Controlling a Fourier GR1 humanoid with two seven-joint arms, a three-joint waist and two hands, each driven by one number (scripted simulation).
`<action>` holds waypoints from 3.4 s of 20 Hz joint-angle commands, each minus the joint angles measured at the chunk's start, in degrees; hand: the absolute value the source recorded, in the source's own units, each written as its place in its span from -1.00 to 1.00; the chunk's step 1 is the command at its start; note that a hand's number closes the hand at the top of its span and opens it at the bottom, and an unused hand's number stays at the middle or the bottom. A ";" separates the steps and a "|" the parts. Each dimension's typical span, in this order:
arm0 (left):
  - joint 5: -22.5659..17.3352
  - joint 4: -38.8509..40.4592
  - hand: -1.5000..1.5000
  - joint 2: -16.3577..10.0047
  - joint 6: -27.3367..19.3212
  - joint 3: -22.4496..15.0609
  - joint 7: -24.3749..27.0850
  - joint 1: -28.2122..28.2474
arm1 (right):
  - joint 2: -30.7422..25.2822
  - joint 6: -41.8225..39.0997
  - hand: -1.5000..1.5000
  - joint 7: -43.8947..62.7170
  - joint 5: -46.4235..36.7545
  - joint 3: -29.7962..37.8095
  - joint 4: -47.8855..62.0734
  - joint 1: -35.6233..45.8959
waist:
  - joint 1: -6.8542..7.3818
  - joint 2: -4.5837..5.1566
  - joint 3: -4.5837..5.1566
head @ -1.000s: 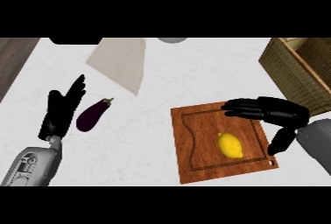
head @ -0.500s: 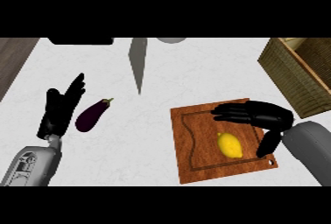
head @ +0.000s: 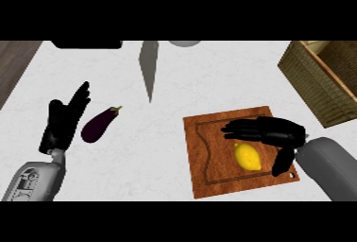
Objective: Pick the lemon from the cutting board and place it in the basket
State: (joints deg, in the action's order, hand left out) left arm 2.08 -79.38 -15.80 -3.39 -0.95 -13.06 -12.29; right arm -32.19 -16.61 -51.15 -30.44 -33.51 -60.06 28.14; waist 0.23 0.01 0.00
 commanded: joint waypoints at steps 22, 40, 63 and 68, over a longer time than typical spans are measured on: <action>2.62 -1.95 0.00 2.41 1.98 2.03 0.11 1.92 | 5.71 7.30 1.00 0.23 -12.59 5.23 3.09 -1.60 | -0.03 -0.11 0.00; 3.27 -1.12 0.00 2.05 1.04 3.15 -1.56 0.61 | 13.91 -3.73 1.00 61.52 -12.74 18.86 -14.02 8.39 | -1.34 -0.61 0.03; 4.38 1.53 0.00 2.70 3.06 2.61 2.51 1.57 | 10.39 -13.79 1.00 104.87 14.66 49.03 -33.15 42.03 | -0.04 -0.18 0.07; 5.40 1.67 0.00 5.38 1.01 1.52 2.24 0.48 | 2.95 -12.78 1.00 95.08 8.30 48.25 -20.88 44.12 | 0.45 0.15 0.06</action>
State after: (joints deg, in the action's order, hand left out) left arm 5.91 -77.70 -12.63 -0.63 2.06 -12.10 -13.15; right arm -25.10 -29.17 46.74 -19.24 15.41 -86.98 69.95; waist 0.36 -0.01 0.07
